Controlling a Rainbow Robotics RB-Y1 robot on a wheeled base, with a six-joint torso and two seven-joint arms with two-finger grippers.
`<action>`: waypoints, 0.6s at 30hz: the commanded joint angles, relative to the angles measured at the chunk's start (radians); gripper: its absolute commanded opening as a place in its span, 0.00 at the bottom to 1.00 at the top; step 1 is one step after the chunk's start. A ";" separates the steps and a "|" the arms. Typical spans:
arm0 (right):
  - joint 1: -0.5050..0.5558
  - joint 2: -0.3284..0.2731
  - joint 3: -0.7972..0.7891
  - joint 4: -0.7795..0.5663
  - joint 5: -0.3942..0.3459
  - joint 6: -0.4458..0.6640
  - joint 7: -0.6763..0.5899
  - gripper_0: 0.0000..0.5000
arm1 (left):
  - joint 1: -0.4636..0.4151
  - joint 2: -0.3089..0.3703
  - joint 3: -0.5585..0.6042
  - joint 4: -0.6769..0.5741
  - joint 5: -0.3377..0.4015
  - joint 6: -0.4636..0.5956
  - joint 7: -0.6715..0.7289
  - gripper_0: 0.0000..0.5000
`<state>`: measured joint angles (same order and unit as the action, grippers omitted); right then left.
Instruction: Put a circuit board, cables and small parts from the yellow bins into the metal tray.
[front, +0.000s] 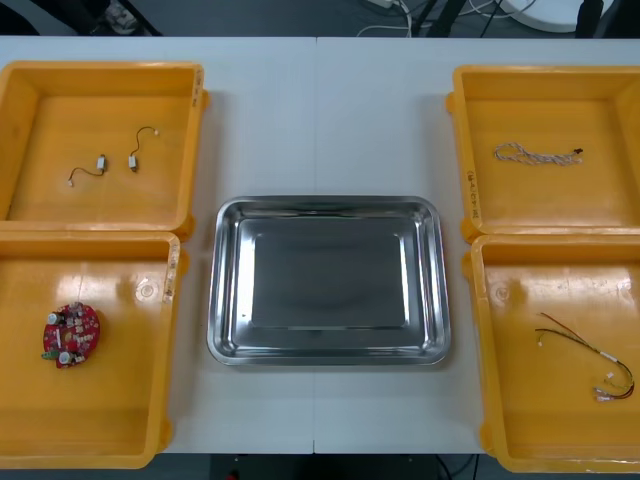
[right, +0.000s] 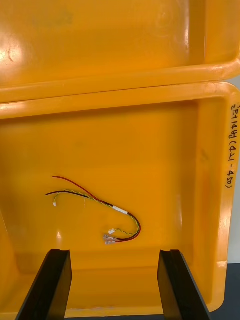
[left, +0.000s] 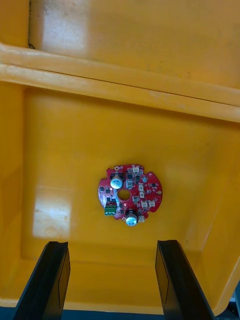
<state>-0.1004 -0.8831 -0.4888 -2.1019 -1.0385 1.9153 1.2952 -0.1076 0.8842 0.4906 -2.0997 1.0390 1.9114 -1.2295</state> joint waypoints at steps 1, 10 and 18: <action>0.013 0.010 -0.035 -0.027 -0.009 0.005 0.014 1.00 | 0.020 -0.011 0.033 -0.030 0.008 0.008 -0.080 1.00; 0.013 0.010 -0.035 -0.027 -0.009 0.005 0.014 1.00 | 0.020 -0.011 0.033 -0.030 0.008 0.008 -0.080 1.00; 0.013 0.010 -0.035 -0.027 -0.009 0.005 0.014 1.00 | 0.020 -0.011 0.033 -0.030 0.008 0.008 -0.080 1.00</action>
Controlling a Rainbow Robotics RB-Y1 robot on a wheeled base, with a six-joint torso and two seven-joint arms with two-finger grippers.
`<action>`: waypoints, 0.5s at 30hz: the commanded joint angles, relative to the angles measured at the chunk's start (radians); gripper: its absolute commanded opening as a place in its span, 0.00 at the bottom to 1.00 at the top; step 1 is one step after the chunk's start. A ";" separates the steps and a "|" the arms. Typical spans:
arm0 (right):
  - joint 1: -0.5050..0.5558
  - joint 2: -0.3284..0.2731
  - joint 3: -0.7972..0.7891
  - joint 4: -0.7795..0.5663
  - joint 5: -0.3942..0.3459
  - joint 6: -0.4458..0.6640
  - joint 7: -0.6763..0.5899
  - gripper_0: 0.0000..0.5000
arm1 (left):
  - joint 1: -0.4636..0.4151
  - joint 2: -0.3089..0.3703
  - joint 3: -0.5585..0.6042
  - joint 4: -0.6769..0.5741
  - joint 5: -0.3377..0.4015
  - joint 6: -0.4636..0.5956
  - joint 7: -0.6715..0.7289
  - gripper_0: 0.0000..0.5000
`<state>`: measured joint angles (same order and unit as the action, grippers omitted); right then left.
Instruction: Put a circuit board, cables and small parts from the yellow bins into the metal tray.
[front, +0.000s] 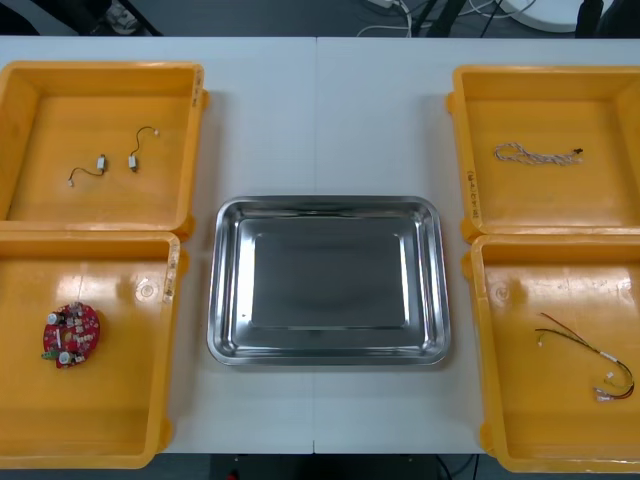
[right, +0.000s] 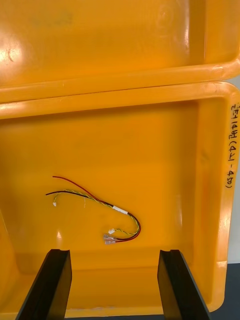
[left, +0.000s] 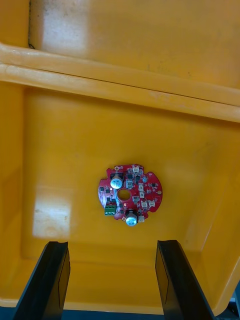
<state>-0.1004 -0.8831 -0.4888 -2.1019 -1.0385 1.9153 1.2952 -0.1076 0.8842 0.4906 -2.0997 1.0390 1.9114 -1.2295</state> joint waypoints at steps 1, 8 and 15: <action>0.013 0.010 -0.035 -0.027 -0.009 0.005 0.014 1.00 | 0.020 -0.011 0.033 -0.030 0.008 0.008 -0.080 1.00; 0.013 0.010 -0.035 -0.027 -0.009 0.005 0.014 1.00 | 0.020 -0.011 0.033 -0.030 0.008 0.008 -0.080 1.00; 0.013 0.010 -0.035 -0.027 -0.009 0.005 0.014 1.00 | 0.020 -0.011 0.033 -0.030 0.008 0.008 -0.080 1.00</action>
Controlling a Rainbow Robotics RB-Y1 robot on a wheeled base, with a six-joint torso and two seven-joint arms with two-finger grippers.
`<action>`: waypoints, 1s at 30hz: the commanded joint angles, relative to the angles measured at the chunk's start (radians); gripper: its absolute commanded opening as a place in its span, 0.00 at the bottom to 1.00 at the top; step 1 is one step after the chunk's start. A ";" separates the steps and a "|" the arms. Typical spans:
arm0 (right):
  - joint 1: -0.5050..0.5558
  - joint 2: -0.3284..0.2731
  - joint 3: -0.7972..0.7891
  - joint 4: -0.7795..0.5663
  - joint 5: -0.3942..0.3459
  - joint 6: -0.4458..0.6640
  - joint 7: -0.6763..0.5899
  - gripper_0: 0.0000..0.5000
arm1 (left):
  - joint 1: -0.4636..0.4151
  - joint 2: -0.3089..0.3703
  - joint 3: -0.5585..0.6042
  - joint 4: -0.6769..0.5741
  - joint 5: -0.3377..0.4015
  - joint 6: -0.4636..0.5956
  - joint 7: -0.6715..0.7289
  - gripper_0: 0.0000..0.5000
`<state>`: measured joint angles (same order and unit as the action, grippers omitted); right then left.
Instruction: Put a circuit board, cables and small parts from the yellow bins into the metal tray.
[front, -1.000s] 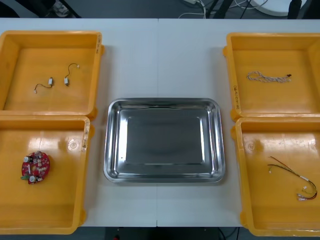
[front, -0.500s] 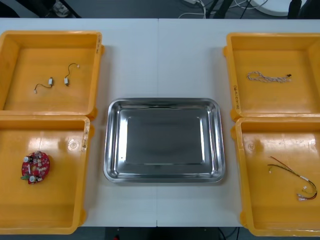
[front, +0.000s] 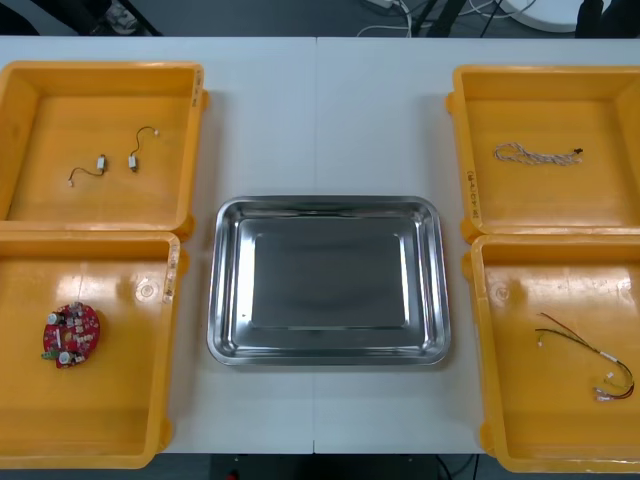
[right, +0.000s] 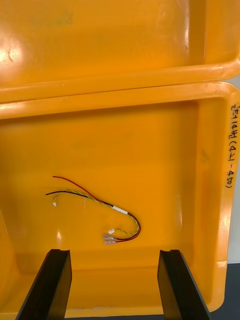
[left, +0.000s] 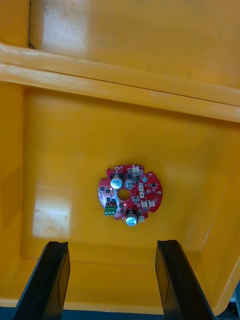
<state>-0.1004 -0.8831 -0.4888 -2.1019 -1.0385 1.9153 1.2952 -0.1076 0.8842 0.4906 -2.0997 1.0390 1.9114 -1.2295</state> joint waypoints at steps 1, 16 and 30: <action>0.013 0.010 -0.035 -0.027 -0.009 0.005 0.014 1.00 | 0.020 -0.011 0.033 -0.030 0.008 0.008 -0.080 1.00; 0.013 0.010 -0.035 -0.027 -0.009 0.005 0.014 1.00 | 0.020 -0.011 0.033 -0.030 0.008 0.008 -0.080 1.00; 0.013 0.010 -0.035 -0.027 -0.009 0.005 0.014 1.00 | 0.020 -0.011 0.033 -0.030 0.008 0.008 -0.080 1.00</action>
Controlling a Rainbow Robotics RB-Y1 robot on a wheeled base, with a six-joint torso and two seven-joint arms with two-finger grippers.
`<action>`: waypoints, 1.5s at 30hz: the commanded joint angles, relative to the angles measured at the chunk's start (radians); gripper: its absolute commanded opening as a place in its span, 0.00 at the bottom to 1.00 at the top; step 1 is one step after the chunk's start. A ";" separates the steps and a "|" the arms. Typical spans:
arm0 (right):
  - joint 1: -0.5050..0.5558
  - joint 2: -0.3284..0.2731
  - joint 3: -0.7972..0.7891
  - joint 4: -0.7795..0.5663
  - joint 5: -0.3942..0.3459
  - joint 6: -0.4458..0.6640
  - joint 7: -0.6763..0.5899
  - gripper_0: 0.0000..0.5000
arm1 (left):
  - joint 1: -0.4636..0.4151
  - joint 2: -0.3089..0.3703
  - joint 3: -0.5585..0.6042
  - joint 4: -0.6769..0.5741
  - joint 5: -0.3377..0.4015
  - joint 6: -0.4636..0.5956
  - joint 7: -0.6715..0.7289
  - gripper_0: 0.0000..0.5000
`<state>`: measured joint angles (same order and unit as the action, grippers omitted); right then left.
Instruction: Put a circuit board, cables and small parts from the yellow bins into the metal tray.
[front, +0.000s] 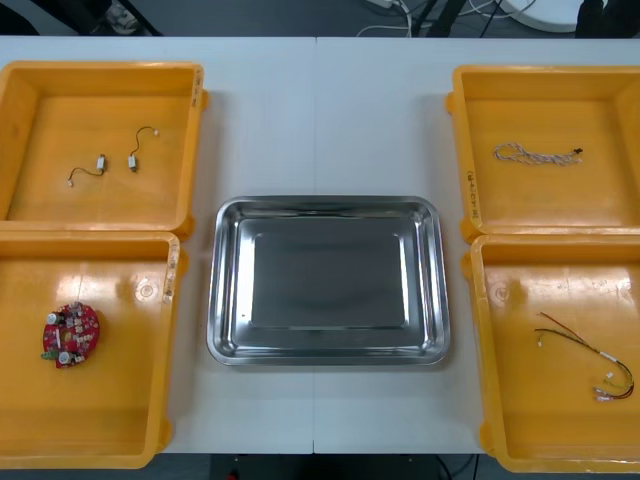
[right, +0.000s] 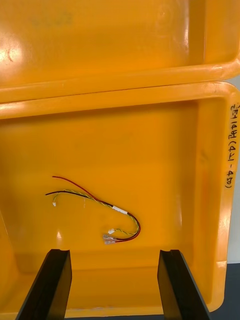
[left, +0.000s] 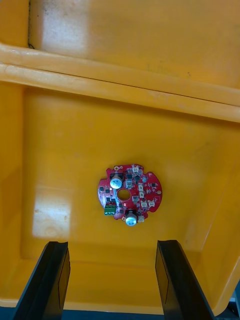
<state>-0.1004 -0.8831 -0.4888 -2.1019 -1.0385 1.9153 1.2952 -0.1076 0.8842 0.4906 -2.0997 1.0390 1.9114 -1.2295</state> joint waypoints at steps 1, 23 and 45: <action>0.013 0.010 -0.035 -0.027 -0.009 0.005 0.014 1.00 | 0.020 -0.011 0.033 -0.030 0.008 0.008 -0.080 1.00; 0.013 0.010 -0.035 -0.027 -0.009 0.005 0.014 1.00 | 0.020 -0.011 0.033 -0.030 0.008 0.008 -0.080 1.00; 0.013 0.010 -0.035 -0.027 -0.009 0.005 0.014 1.00 | 0.020 -0.011 0.033 -0.030 0.008 0.008 -0.080 1.00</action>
<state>-0.1004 -0.8831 -0.4888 -2.1019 -1.0385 1.9153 1.2952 -0.1076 0.8842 0.4906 -2.0997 1.0390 1.9114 -1.2295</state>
